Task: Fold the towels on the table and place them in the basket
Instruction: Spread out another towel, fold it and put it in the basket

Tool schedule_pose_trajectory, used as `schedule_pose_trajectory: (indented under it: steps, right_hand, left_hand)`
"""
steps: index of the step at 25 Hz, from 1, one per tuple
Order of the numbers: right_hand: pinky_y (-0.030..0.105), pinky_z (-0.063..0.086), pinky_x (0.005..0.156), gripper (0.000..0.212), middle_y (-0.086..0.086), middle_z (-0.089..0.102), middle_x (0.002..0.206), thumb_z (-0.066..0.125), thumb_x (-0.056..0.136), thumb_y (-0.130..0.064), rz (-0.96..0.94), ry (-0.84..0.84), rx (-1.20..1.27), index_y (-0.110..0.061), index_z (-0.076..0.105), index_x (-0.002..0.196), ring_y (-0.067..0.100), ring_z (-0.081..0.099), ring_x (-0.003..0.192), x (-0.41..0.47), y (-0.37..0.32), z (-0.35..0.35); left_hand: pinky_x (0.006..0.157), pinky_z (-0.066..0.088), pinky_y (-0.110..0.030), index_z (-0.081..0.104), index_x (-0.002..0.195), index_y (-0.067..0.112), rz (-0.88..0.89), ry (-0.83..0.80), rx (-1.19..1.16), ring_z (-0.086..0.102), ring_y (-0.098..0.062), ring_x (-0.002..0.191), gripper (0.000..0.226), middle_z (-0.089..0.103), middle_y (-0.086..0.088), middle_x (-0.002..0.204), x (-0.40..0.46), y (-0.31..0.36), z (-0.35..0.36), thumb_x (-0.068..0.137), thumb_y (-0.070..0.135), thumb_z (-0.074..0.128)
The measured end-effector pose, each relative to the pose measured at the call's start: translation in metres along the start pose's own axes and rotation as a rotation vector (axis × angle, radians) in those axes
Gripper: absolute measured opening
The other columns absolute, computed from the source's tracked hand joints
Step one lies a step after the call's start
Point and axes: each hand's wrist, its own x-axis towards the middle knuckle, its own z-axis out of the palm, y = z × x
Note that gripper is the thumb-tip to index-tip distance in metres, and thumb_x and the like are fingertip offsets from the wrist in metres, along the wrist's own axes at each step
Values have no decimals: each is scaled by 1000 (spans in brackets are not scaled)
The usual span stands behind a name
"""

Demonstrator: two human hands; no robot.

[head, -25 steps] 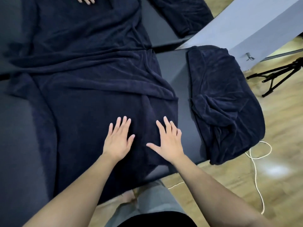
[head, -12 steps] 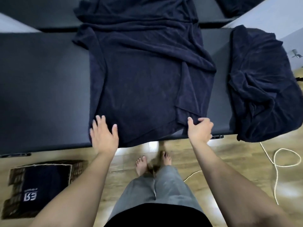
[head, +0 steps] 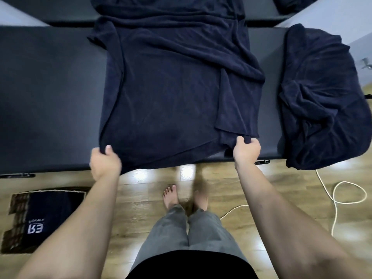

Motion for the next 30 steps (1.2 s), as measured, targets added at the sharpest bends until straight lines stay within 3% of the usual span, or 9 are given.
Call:
schedule_pose_trajectory:
  steps: [5,8,11,13,17,19,21,24,30]
  right_hand:
    - [38,44,83,26,4,61,98,61,90,-27,4,-4,-171,-7,54,104,34,58,95,-21,31,-28]
    - [41,45,93,38,-2,60,101,63,89,-45,77,14,-124,-13,56,108,28,58,97,-26,36,-23]
    - [38,32,92,51,-6,63,100,59,80,-73,100,24,-60,-25,62,96,24,55,99,-12,26,-21]
    - [37,34,85,52,-11,58,80,61,66,-83,184,-38,131,-32,58,70,22,51,87,2,12,-21]
    - [34,52,72,36,-7,64,76,73,81,-42,219,-97,277,-17,53,66,20,60,76,21,0,-21]
    - [32,44,63,33,-2,51,68,67,90,-25,170,-57,273,-16,43,68,17,47,66,30,2,-30]
    - [33,36,61,42,-3,39,62,64,95,-24,136,43,335,-21,34,65,17,36,57,44,2,-52]
    - [31,46,58,29,0,60,78,61,99,-40,186,71,497,-21,53,79,14,59,59,52,5,-83]
    - [42,58,81,44,11,67,107,74,89,-45,443,-256,357,-14,54,113,30,67,87,-5,61,-51]
  left_hand:
    - [110,31,-50,48,136,19,-195,179,26,42,-33,135,44,49,-10,144,7,-8,-12,95,32,60]
    - [100,33,-52,53,127,23,188,243,169,45,-36,126,43,51,-10,135,-33,22,7,87,33,63]
    - [86,41,-47,66,105,23,706,-57,191,58,-34,105,19,66,-5,108,-85,45,45,88,31,62]
    - [87,44,-44,66,112,23,867,-306,220,60,-30,105,25,69,1,107,-125,65,73,90,36,63]
    - [97,38,-41,50,134,30,955,-569,536,52,-19,117,62,60,10,120,-190,109,119,84,64,64]
    - [96,36,-42,53,127,30,949,-551,565,52,-21,114,51,59,8,118,-198,122,133,88,61,63]
    - [92,34,-42,60,113,30,1069,-473,542,52,-22,108,28,59,6,114,-201,128,140,96,52,55]
    - [88,33,-41,62,94,26,1313,-491,339,50,-21,95,24,56,6,98,-209,134,146,101,43,46]
    - [84,40,-47,36,77,14,1094,-583,162,38,-25,69,33,39,4,66,-218,150,147,108,25,32]
